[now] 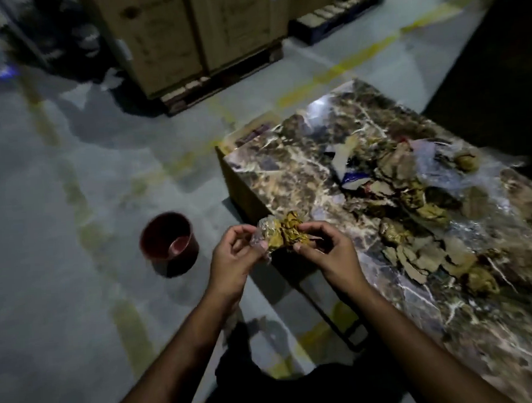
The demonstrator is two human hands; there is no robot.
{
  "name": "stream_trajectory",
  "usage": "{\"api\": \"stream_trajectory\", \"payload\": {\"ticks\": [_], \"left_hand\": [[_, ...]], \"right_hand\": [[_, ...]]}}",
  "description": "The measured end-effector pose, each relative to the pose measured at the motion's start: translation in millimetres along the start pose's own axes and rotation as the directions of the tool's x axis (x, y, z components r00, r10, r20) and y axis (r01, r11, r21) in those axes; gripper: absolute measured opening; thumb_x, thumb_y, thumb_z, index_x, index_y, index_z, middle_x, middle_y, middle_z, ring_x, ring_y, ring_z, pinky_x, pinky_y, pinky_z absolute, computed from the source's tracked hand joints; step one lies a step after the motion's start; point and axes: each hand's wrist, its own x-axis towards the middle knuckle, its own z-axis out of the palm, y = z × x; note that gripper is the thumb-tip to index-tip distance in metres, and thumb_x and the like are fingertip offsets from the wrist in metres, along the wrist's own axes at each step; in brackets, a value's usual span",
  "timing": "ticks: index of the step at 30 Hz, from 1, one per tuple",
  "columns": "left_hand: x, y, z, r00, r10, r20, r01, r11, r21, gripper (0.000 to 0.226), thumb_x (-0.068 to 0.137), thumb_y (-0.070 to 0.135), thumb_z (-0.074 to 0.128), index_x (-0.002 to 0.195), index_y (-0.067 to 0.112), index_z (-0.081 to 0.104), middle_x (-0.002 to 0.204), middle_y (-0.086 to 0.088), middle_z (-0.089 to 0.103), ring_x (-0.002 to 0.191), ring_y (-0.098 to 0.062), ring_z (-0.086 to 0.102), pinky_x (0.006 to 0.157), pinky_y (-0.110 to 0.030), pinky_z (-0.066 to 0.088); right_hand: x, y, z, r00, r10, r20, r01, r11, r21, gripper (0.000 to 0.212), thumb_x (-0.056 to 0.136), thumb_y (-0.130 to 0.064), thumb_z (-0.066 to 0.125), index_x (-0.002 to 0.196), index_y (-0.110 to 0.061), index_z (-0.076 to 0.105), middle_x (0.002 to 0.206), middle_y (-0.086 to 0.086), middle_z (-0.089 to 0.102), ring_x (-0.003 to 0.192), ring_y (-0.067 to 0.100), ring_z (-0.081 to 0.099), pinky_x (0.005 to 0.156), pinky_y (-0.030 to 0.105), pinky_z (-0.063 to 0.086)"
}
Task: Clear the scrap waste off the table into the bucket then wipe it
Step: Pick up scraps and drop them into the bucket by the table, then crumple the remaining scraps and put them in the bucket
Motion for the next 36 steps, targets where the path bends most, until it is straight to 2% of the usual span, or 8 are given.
{"api": "stream_trajectory", "payload": {"ticks": [3, 7, 13, 17, 19, 23, 28, 36], "left_hand": [[62.3, 20.7, 1.4, 0.989, -0.006, 0.15, -0.005, 0.998, 0.069, 0.024, 0.088, -0.003, 0.071, 0.105, 0.011, 0.063, 0.099, 0.004, 0.073, 0.094, -0.013, 0.067, 0.087, -0.042, 0.055], [133.6, 50.2, 25.3, 0.924, -0.001, 0.382, -0.064, 0.985, 0.158, 0.025, 0.087, -0.004, 0.071, 0.102, 0.015, 0.064, 0.101, 0.008, 0.072, 0.093, -0.009, 0.067, 0.075, -0.023, 0.055], [210.5, 72.0, 111.9, 0.783, 0.041, 0.621, -0.219, 0.952, 0.213, 0.026, 0.087, -0.003, 0.072, 0.101, 0.018, 0.066, 0.103, -0.001, 0.072, 0.093, -0.016, 0.067, 0.073, -0.027, 0.056], [229.8, 65.3, 193.4, 0.706, 0.095, 0.702, -0.347, 0.91, 0.225, 0.028, 0.088, 0.007, 0.076, 0.102, 0.029, 0.067, 0.108, 0.007, 0.071, 0.101, -0.016, 0.069, 0.084, -0.039, 0.059], [229.5, 55.8, 235.0, 0.671, 0.098, 0.735, -0.392, 0.889, 0.239, 0.028, 0.088, 0.011, 0.075, 0.103, 0.034, 0.066, 0.108, 0.009, 0.071, 0.102, -0.013, 0.068, 0.085, -0.04, 0.06], [219.4, 35.4, 301.5, 0.571, 0.144, 0.808, -0.532, 0.815, 0.231, 0.027, 0.09, 0.013, 0.074, 0.111, 0.027, 0.065, 0.112, 0.019, 0.066, 0.099, 0.006, 0.062, 0.079, -0.017, 0.054], [234.9, 0.6, 334.2, 0.437, 0.114, 0.892, -0.756, 0.584, 0.296, 0.024, 0.091, 0.026, 0.072, 0.109, 0.039, 0.065, 0.115, 0.018, 0.064, 0.115, -0.01, 0.052, 0.092, -0.037, 0.049], [273.1, 6.0, 346.5, 0.344, 0.027, 0.939, -0.778, 0.568, 0.269, 0.077, 0.068, 0.075, 0.065, 0.138, 0.059, 0.037, 0.162, 0.006, 0.022, 0.144, -0.023, 0.015, 0.104, -0.042, 0.022]], "right_hand": [[25.6, -13.6, 4.0, 0.981, -0.049, -0.19, 0.045, 0.999, -0.023, 0.036, 0.08, 0.003, 0.081, 0.109, -0.015, 0.071, 0.11, 0.0, 0.074, 0.103, 0.021, 0.071, 0.091, 0.04, 0.058], [47.2, -39.4, -8.6, 0.91, -0.114, -0.4, 0.087, 0.993, -0.085, 0.044, 0.08, 0.002, 0.082, 0.117, -0.014, 0.065, 0.116, 0.0, 0.07, 0.104, 0.01, 0.069, 0.083, 0.024, 0.056], [70.5, -54.4, -82.2, 0.717, -0.172, -0.675, 0.01, 0.972, -0.237, 0.029, 0.088, -0.014, 0.078, 0.115, -0.02, 0.069, 0.11, -0.004, 0.072, 0.103, 0.011, 0.069, 0.083, 0.031, 0.06], [83.1, -57.2, -148.4, 0.625, -0.263, -0.735, -0.158, 0.88, -0.448, 0.027, 0.088, -0.024, 0.079, 0.113, -0.027, 0.07, 0.112, -0.009, 0.067, 0.099, 0.005, 0.066, 0.077, 0.017, 0.056], [88.4, -49.9, -181.6, 0.586, -0.3, -0.753, -0.268, 0.806, -0.529, 0.025, 0.086, -0.025, 0.08, 0.11, -0.024, 0.071, 0.11, -0.005, 0.061, 0.095, 0.011, 0.065, 0.082, 0.026, 0.058], [97.2, -33.4, -218.1, 0.551, -0.352, -0.757, -0.37, 0.71, -0.599, 0.025, 0.086, -0.024, 0.078, 0.109, -0.018, 0.071, 0.107, 0.0, 0.058, 0.09, 0.015, 0.064, 0.08, 0.037, 0.059], [108.5, -18.5, -220.1, 0.633, -0.312, -0.708, -0.544, 0.471, -0.694, 0.031, 0.087, -0.047, 0.068, 0.11, -0.027, 0.07, 0.114, -0.005, 0.065, 0.107, 0.019, 0.05, 0.087, 0.044, 0.049], [100.2, -16.8, -243.1, 0.535, -0.276, -0.798, -0.598, 0.543, -0.589, 0.089, 0.064, -0.089, 0.056, 0.142, -0.047, 0.041, 0.164, 0.004, 0.02, 0.148, 0.03, 0.02, 0.117, 0.067, 0.014]]}}
